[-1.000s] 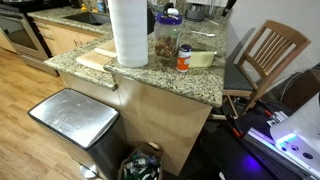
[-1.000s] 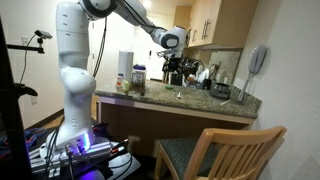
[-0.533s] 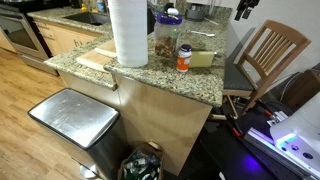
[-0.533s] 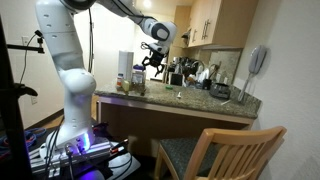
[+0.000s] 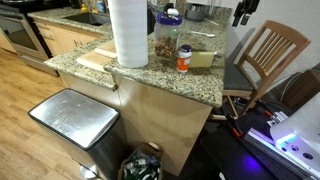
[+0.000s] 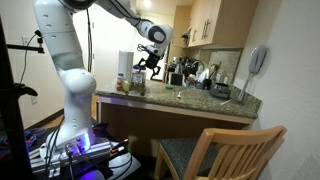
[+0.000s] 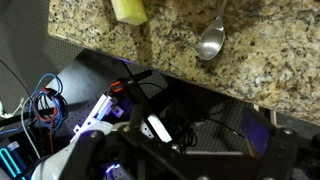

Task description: Move the white spoon to the right, move the silver spoon to the right

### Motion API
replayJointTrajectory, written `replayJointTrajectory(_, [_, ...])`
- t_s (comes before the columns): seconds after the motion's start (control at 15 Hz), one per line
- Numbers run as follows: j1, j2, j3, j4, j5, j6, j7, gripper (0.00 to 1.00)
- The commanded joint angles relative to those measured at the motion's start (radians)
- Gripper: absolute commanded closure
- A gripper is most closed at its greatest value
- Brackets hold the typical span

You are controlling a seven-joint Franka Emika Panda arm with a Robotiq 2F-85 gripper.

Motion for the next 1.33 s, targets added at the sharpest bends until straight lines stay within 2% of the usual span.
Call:
replayJointTrajectory(0.0, [0.005,-0.036,0.041,-0.114,0.022,0.154,-0.007,0.0])
replayJointTrajectory(0.47, [0.004,-0.144,0.08,-0.268,0.007,0.37,0.006,0.0])
replayJointTrajectory(0.53, [-0.001,-0.16,0.083,-0.281,-0.005,0.376,0.012,0.0])
replayJointTrajectory(0.67, [-0.006,-0.232,0.05,-0.282,0.019,0.306,-0.029,0.0])
replayJointTrajectory(0.73, [0.0,-0.148,0.074,-0.244,0.01,0.326,-0.001,0.0])
replayJointTrajectory(0.93, [-0.009,-0.212,0.065,-0.259,0.013,0.313,-0.006,0.0])
replayJointTrajectory(1.13, [0.019,-0.206,0.087,-0.282,0.015,0.304,-0.039,0.0])
replayJointTrajectory(1.27, [0.013,-0.178,0.089,-0.263,-0.008,0.295,-0.059,0.0])
